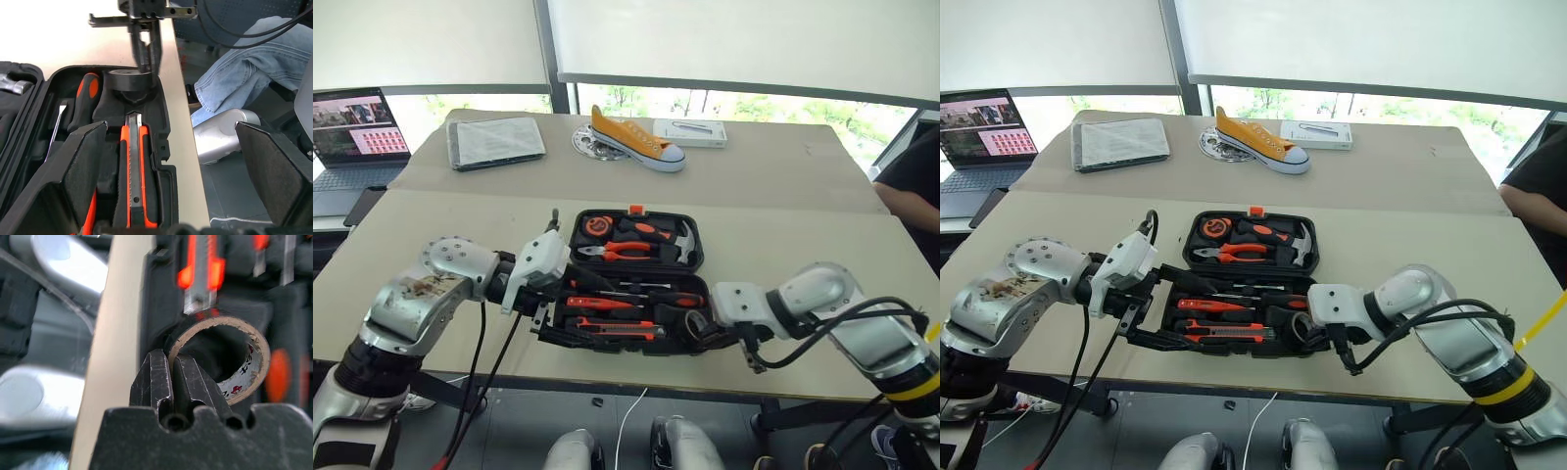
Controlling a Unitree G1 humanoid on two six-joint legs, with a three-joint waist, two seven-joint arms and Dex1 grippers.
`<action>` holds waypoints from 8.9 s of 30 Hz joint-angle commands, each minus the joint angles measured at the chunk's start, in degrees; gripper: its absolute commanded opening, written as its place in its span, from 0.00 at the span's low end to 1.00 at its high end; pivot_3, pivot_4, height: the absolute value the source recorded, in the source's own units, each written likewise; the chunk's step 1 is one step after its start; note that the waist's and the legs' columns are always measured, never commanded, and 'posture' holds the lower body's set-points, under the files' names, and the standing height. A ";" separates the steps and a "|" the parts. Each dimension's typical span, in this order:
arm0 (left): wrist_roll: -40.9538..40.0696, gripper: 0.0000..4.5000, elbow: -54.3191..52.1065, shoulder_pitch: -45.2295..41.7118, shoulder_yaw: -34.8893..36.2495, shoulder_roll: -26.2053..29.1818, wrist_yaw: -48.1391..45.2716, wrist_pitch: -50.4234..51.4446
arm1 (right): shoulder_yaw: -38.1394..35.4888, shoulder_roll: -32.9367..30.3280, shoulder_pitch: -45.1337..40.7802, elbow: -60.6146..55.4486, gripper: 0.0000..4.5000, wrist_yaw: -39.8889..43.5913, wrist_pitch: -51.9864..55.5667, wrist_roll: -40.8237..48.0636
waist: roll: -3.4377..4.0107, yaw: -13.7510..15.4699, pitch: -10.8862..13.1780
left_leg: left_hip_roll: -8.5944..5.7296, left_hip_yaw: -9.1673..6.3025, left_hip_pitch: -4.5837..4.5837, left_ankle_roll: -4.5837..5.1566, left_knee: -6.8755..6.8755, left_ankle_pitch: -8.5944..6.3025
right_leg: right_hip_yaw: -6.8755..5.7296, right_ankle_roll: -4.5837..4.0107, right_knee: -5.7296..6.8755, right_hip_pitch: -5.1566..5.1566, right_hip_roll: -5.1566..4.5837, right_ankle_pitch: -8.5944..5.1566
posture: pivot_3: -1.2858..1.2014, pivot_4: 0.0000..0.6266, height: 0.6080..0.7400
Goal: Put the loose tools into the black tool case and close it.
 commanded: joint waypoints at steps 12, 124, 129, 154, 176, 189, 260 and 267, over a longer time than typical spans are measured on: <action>0.75 1.00 1.64 -2.29 1.63 0.09 1.33 0.29 | -6.83 1.12 -6.01 -4.79 0.83 0.89 9.38 10.21 | -0.04 -0.16 0.02 | 0.01 0.00 0.01 0.00 0.04 0.00 | 0.01 0.00 0.04 0.00 0.02 0.00 | 0.52 0.24 0.94; 16.61 0.00 33.06 -9.06 16.11 -18.99 36.41 -14.09 | -20.03 24.65 -16.83 29.01 0.00 -45.37 -4.54 -3.63 | -0.04 -1.56 -0.08 | 0.02 0.06 -0.80 -0.32 0.01 0.29 | -0.18 -0.59 0.64 -0.76 -0.19 0.52 | 0.52 0.24 0.94; 22.08 0.00 28.28 -1.29 15.33 -17.08 38.78 -25.86 | -19.72 25.55 -6.53 21.05 0.00 -47.92 -11.82 -5.97 | -0.04 -1.61 -0.09 | -0.02 0.17 -0.90 -0.32 -0.10 0.29 | -0.36 -0.57 0.52 -0.83 -0.11 0.49 | 0.52 0.24 0.94; 5.21 0.72 5.00 33.46 32.19 -0.77 30.10 -4.91 | -35.10 1.71 27.60 -1.61 0.45 -19.58 -9.60 15.99 | -0.09 -0.42 -0.17 | 0.53 0.12 0.15 -0.05 -0.32 0.09 | -0.13 -0.26 -0.03 0.05 -0.02 0.02 | 0.52 0.24 0.94; 33.27 0.01 73.64 -26.15 -2.21 -19.35 13.57 -45.41 | -10.14 9.72 17.82 0.79 0.00 -23.00 -13.92 -2.78 | -0.44 -0.44 -0.05 | -0.15 0.17 -0.44 0.26 0.09 -0.04 | -0.53 -0.13 -0.23 0.02 -0.08 0.29 | 0.52 0.24 0.94; 25.21 0.01 53.29 -20.37 0.45 -14.82 -4.21 -35.23 | -20.42 8.78 19.03 4.87 0.00 -25.10 -12.27 -0.43 | -0.45 -0.25 -0.02 | 0.03 -0.06 -0.63 0.26 0.48 -0.03 | -0.34 0.18 0.07 -0.08 -0.13 0.08 | 0.52 0.24 0.94; 35.36 0.01 45.58 -16.23 -16.36 -21.67 -3.46 -44.33 | -18.96 9.87 22.73 -10.59 0.00 -29.19 7.15 11.65 | -0.17 0.02 -1.80 | 0.04 -0.26 0.09 1.37 0.35 -0.68 | -0.01 0.52 -0.20 0.73 -0.18 -0.14 | 0.52 0.24 0.94; 35.47 0.01 46.86 -17.02 -16.55 -22.57 -3.27 -45.02 | -19.56 10.88 25.21 -12.09 0.00 -31.46 8.49 11.97 | -0.17 -0.08 -1.80 | 0.05 -0.25 0.09 1.43 0.35 -0.71 | 0.03 0.56 -0.20 0.71 -0.20 -0.14 | 0.52 0.24 0.94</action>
